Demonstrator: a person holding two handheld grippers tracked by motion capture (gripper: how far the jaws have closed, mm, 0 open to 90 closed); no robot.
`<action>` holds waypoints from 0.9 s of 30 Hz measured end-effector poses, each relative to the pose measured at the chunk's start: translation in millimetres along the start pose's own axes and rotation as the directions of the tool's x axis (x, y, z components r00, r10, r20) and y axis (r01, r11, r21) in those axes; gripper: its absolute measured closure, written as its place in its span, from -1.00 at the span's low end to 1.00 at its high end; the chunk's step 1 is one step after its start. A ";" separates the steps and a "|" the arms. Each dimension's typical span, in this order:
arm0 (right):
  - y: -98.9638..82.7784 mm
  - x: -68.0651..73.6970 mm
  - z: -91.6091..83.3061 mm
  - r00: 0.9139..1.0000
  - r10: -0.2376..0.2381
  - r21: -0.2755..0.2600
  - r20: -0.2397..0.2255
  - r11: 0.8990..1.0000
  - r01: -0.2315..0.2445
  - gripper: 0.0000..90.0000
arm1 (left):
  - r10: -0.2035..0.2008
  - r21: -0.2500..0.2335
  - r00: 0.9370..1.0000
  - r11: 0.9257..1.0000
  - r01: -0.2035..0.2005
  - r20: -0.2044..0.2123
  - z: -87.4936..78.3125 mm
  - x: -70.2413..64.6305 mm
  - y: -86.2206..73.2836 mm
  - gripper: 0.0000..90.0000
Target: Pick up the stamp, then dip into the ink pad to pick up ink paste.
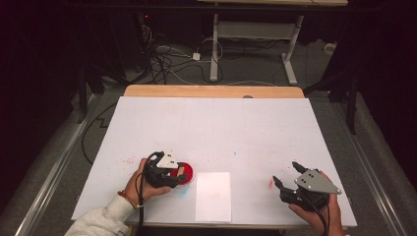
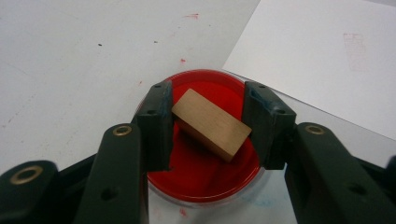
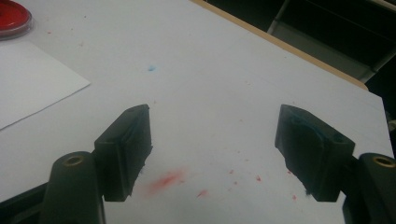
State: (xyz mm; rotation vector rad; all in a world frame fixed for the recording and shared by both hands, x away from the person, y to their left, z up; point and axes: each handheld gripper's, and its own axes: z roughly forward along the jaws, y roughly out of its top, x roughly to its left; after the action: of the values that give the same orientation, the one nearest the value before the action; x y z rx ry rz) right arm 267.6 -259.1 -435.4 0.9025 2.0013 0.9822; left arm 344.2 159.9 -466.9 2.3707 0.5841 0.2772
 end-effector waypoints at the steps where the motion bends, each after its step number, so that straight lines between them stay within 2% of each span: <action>1: 0.1 0.3 -0.5 1.000 0.003 -0.002 -0.002 1.000 -0.003 -0.40 | -0.001 0.002 1.000 1.000 0.001 0.004 -0.2 0.7 -0.2 0.18; 27: -1.2 1.4 -3.9 1.000 -0.007 -0.004 -0.012 1.000 0.007 -0.39 | 0.002 0.012 1.000 1.000 -0.002 -0.012 0.8 -1.6 0.2 0.19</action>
State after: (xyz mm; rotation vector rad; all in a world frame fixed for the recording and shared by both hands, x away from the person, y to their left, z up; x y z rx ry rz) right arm 263.4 -259.8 -435.1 0.8886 2.0111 0.9894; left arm 343.1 158.6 -467.5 2.3829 0.5902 0.2894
